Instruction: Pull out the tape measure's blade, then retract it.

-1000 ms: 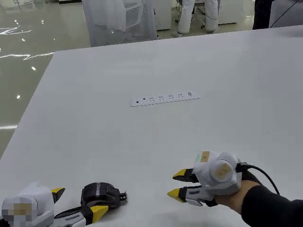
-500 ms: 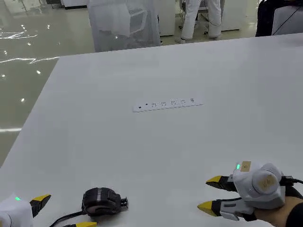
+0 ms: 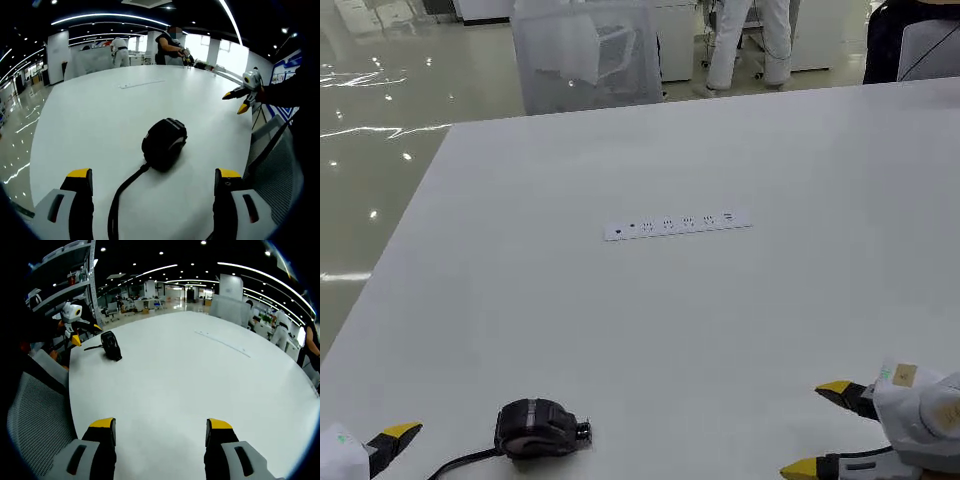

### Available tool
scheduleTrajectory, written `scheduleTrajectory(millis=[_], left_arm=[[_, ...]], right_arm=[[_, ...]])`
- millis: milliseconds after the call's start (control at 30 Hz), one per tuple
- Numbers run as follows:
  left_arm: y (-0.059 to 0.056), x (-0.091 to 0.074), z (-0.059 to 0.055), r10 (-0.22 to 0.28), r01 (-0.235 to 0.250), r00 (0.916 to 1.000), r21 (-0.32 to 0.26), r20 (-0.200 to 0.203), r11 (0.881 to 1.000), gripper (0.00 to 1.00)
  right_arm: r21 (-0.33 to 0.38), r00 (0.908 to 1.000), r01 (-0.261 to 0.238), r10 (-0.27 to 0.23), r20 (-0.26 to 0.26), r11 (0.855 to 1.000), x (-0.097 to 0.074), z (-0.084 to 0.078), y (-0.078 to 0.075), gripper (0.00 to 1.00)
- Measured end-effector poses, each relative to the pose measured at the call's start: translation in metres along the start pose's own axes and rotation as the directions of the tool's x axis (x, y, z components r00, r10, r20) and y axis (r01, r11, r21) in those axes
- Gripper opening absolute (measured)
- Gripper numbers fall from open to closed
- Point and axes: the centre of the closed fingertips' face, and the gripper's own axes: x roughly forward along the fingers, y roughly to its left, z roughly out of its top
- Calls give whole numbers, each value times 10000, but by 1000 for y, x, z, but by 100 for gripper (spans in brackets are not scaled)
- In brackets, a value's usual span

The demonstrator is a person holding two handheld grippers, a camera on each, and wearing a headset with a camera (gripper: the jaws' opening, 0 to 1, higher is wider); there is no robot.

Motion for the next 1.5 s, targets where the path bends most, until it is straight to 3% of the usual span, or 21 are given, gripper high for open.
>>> scheduleTrajectory(millis=[67,100,200,300,400,467,633,1000,1500], left_arm=[[-4,-5,0,-228,228,9997,-80,61,9997,99],[-4,-7,-1,-184,184,9998,11,48,9998,99],[-7,-9,-3,-198,202,9997,377,-104,9991,99],[-8,-10,-1,-209,214,9997,572,-98,9981,99],[-5,-9,-1,-172,172,9999,502,-4,9986,99],[-4,-9,-3,-204,208,9995,166,-226,9996,99],[-1,-9,0,-57,58,10000,293,-36,9996,99],[2,-12,2,-16,15,10000,168,89,9999,99],[0,-17,4,-30,30,10000,188,40,9998,99]], right_arm=[[-41,9997,144,-143,209,9999,-7,0,-4,78],[32,9992,-98,97,393,9999,-11,1,-2,81],[-263,9998,80,-75,187,9996,-17,-7,-6,90],[-107,9998,183,-184,-102,9998,-23,-16,-10,99],[119,9992,344,-341,-201,9993,-27,-23,-15,99],[334,9985,474,-465,-275,9983,-29,-27,-18,99],[374,9970,640,-622,-454,9972,-31,-33,-20,99],[487,9971,753,-748,-118,9960,-40,-28,-21,99],[430,9966,823,-819,-117,9957,-47,-32,-19,99]])
